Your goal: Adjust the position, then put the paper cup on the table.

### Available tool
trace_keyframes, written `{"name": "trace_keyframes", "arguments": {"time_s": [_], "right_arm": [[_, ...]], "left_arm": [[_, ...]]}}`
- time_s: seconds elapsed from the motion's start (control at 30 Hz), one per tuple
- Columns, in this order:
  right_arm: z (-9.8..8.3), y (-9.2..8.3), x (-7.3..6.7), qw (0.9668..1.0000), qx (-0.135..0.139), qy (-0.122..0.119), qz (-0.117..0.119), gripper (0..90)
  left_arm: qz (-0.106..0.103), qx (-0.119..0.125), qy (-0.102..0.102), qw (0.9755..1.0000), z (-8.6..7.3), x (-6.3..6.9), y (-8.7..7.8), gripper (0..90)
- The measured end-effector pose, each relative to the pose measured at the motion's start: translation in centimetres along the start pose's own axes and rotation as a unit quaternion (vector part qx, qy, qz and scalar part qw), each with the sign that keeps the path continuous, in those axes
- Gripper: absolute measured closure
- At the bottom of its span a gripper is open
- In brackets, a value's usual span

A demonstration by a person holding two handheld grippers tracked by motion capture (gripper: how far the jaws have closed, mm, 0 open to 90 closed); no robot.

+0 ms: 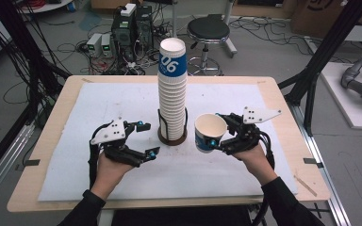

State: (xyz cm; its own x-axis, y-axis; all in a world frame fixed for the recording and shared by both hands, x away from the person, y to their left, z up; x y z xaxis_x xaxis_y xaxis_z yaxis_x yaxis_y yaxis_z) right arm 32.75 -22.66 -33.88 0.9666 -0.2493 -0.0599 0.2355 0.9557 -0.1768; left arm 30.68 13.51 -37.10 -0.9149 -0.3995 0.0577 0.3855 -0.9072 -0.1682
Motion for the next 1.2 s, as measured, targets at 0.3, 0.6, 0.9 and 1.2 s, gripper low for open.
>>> {"name": "trace_keyframes", "arguments": {"time_s": [0.3,0.6,0.9,1.2], "right_arm": [[0.0,-0.3,0.0,1.0,-0.001,0.002,-0.005,20.8],[0.0,-0.3,0.1,1.0,-0.001,0.0,-0.006,20.8],[0.1,-0.6,0.1,0.9999,0.001,-0.004,-0.01,20.8],[0.1,-1.3,0.4,0.9996,0.005,-0.008,-0.025,20.8]], "left_arm": [[-0.001,0.01,0.0,0.9999,-0.2,-0.1,-0.2,15.2],[0.005,0.0,0.009,0.9999,-0.3,0.0,-0.2,15.2],[0.024,0.003,0.017,0.9996,-0.1,-0.2,-1.4,15.2],[0.058,-0.011,0.019,0.9981,-1.1,-1.1,-3.0,15.2]]}}
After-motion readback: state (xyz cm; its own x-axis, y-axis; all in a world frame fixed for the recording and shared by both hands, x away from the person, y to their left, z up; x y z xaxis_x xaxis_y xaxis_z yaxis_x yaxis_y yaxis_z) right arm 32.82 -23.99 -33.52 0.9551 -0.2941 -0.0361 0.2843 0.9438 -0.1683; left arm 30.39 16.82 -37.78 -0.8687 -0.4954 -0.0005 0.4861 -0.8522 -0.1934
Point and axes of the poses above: each handheld gripper's, and its own axes: y roughly forward along the jaws, z roughly out of its top, x roughly to its right, the point moved 1 cm from there along y, roughly forward along the jaws, and after that the axes turned 3 degrees about -y, right-handed, at the moved point
